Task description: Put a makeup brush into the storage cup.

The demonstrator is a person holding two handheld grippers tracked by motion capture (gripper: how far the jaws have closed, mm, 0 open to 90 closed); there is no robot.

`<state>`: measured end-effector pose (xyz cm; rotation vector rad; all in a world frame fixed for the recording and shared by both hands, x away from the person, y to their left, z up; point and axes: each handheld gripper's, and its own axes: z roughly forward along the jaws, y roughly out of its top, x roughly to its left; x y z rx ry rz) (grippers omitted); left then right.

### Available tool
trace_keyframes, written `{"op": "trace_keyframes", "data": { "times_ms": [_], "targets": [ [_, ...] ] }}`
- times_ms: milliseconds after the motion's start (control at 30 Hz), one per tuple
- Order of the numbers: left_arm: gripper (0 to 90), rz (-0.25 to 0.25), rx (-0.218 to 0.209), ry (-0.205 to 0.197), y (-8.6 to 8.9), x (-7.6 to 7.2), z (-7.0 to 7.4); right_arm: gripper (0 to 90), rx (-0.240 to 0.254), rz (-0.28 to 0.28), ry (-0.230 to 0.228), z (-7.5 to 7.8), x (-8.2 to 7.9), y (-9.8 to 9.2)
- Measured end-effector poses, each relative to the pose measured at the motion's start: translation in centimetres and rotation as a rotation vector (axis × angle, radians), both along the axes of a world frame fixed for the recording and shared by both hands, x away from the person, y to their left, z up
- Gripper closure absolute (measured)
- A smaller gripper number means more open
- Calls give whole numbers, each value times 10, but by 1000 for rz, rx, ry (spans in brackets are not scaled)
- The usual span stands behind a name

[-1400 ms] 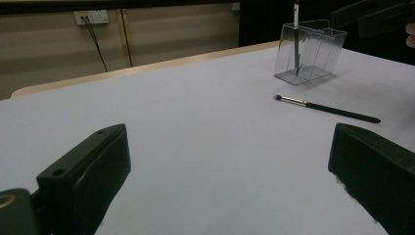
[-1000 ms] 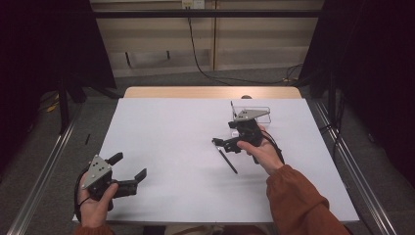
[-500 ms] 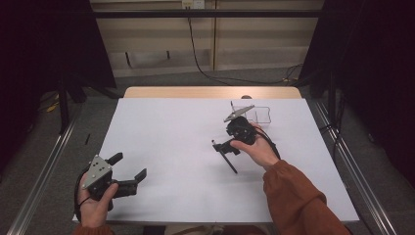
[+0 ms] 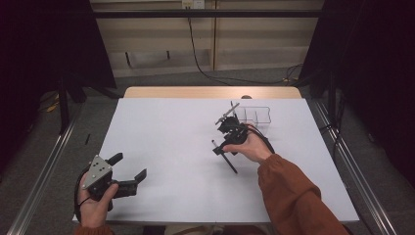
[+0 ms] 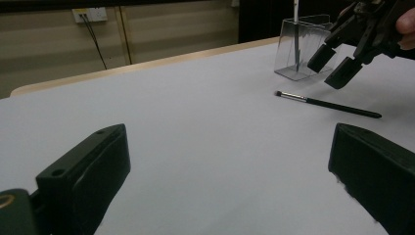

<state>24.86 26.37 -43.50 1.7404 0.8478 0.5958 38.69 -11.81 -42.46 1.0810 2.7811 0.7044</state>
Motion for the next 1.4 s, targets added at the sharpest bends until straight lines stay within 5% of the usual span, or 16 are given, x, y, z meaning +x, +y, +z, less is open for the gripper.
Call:
{"op": "trace_keyframes", "data": {
  "times_ms": [167, 800, 1400],
  "targets": [
    [19, 2, 0, 2, 0, 0, 0, 439, -38, 12, 35, -3, 4, 3],
    [19, 1, 5, 2, -1, 0, -1, 621, -140, 7, 137, -22, 18, 9],
    [19, -5, 7, 4, -1, 0, -1, 780, -207, -4, 125, -27, 20, 12]
  ]
}}
